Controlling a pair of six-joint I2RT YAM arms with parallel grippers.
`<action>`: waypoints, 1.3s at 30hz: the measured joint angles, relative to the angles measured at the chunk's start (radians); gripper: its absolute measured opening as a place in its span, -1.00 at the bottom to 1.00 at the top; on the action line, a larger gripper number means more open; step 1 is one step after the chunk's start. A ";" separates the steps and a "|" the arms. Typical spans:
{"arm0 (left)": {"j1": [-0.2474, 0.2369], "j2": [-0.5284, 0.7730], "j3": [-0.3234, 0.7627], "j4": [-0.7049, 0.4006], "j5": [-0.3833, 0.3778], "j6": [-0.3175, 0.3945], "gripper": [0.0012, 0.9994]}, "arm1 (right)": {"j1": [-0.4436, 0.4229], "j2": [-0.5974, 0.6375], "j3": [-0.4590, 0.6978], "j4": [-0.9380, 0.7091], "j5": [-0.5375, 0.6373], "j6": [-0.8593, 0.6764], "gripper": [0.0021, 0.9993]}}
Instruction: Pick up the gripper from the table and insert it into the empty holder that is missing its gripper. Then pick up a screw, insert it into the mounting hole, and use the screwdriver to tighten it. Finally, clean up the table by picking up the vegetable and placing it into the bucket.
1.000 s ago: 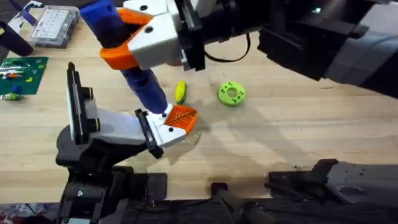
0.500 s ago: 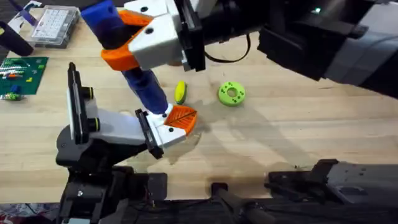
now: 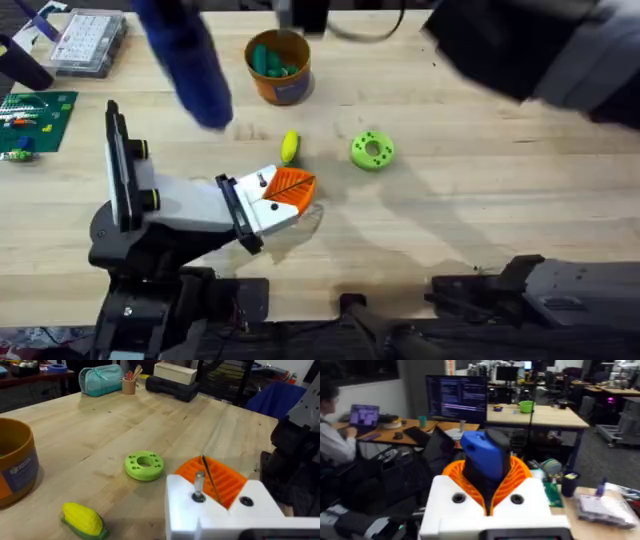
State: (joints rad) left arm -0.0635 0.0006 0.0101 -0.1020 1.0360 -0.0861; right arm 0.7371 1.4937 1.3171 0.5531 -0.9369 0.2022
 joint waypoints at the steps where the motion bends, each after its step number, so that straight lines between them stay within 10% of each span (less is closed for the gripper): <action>1: 0.000 0.000 0.000 0.000 0.000 0.000 -0.97 | -0.008 0.000 0.026 -0.035 0.001 -0.005 -0.95; 12: 0.000 0.000 0.000 0.000 0.000 0.000 -0.97 | -0.117 -0.015 0.160 -0.606 0.081 -0.229 -0.95; 22: 0.000 0.000 0.000 0.000 0.000 0.000 -0.97 | -0.303 0.064 0.170 -0.983 0.483 -0.657 -0.95; 39: 0.000 0.000 0.000 0.000 0.000 0.000 -0.97 | -0.551 0.584 0.171 -0.678 0.864 -1.462 -0.95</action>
State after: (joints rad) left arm -0.0638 0.0006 0.0101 -0.1024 1.0364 -0.0858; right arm 0.1856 2.0779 1.4882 -0.1246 -0.0727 -1.2603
